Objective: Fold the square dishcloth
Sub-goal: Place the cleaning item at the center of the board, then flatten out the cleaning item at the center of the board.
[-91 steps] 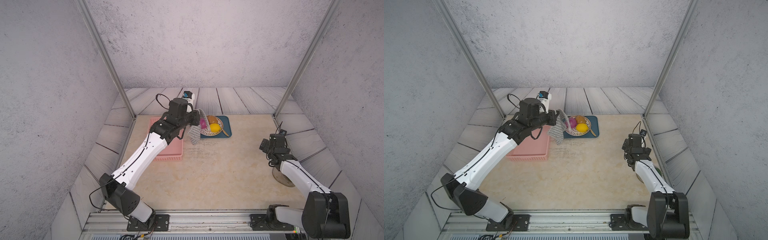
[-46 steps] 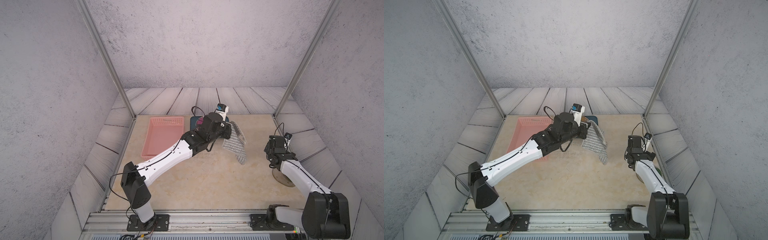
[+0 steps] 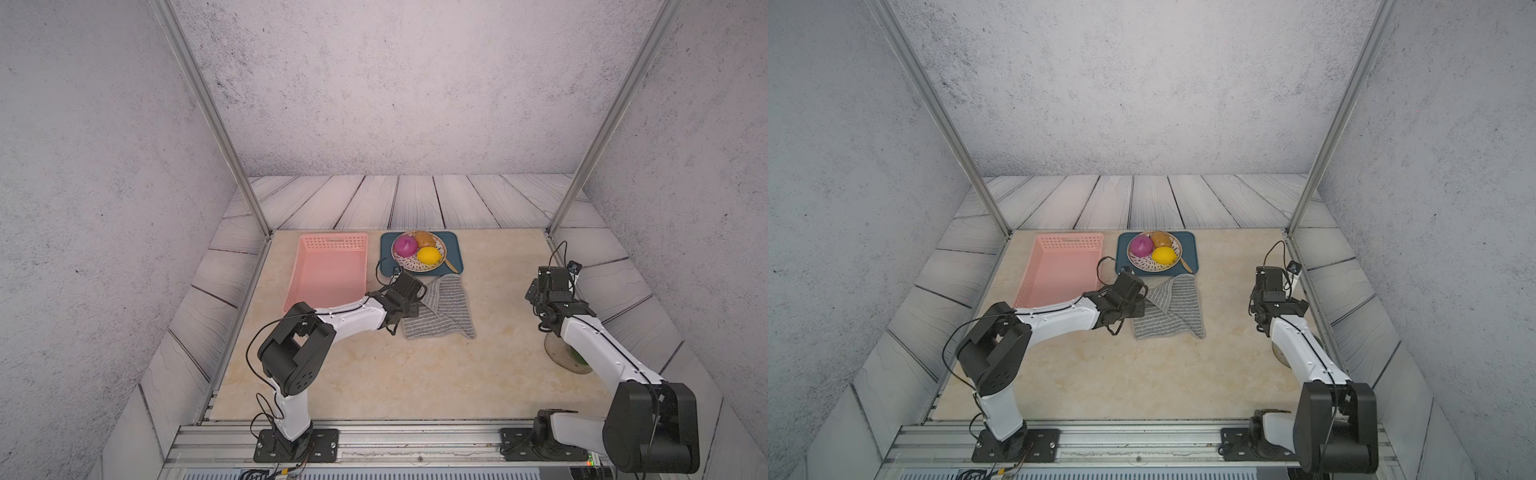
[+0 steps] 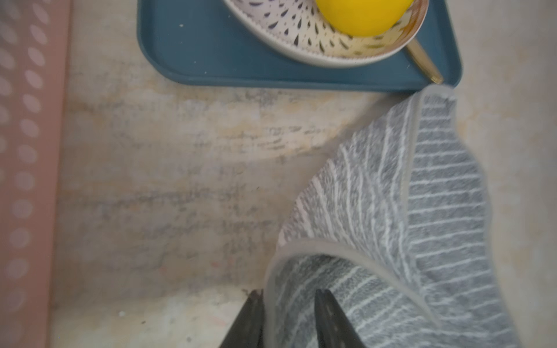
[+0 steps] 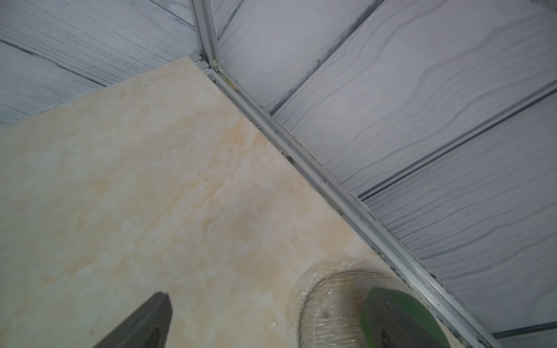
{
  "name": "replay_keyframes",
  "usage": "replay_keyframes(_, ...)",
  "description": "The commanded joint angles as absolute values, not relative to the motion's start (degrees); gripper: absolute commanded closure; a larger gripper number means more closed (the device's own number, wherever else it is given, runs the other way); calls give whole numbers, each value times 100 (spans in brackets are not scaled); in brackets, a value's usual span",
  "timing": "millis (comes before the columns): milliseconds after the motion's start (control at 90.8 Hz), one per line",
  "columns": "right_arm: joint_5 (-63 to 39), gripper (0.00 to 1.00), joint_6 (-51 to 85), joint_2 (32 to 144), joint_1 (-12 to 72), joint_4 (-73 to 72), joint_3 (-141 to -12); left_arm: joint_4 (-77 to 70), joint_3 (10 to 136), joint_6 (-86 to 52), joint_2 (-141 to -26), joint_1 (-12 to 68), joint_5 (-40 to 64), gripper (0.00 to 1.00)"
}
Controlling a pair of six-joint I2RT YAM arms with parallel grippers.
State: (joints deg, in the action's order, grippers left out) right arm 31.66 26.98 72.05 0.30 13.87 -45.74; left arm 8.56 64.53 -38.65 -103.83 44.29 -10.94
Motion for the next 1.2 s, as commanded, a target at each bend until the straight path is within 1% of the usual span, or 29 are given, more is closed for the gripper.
replay_keyframes(0,2771,1,2701,7251,23,1658,-4804,770,6264,-3815,-9831,4465,-1413,44)
replay_keyframes(33,2658,1,2732,7244,18,1735,-4832,806,6205,-3776,-9754,4465,-1429,41)
replay_keyframes(154,2045,1,2972,7176,28,2138,-4904,983,5980,-3643,-9472,4473,-1440,37)
replay_keyframes(297,1201,1,3219,6887,35,2441,-4627,1062,5645,-3482,-9093,4510,-1206,37)
replay_keyframes(374,698,6,3234,6649,52,2430,-4349,1019,5495,-3287,-8967,4587,-980,38)
replay_keyframes(462,103,13,3293,6428,113,2388,-4067,877,5360,-3083,-8947,4680,-577,41)
replay_keyframes(573,-477,26,3336,6306,246,2378,-3831,600,5258,-2870,-9098,4788,-144,46)
replay_keyframes(650,-717,36,3357,6293,400,2398,-3749,427,5243,-2696,-9265,4869,33,51)
replay_keyframes(870,-1088,54,3482,6517,972,2157,-3718,80,5433,-2412,-9819,4963,717,55)
replay_keyframes(1024,-1238,63,3551,6910,1399,1900,-3880,182,5589,-2485,-10149,4966,628,60)
replay_keyframes(1189,-1569,68,3682,7494,1548,1475,-3979,430,5641,-2525,-10268,4961,479,66)
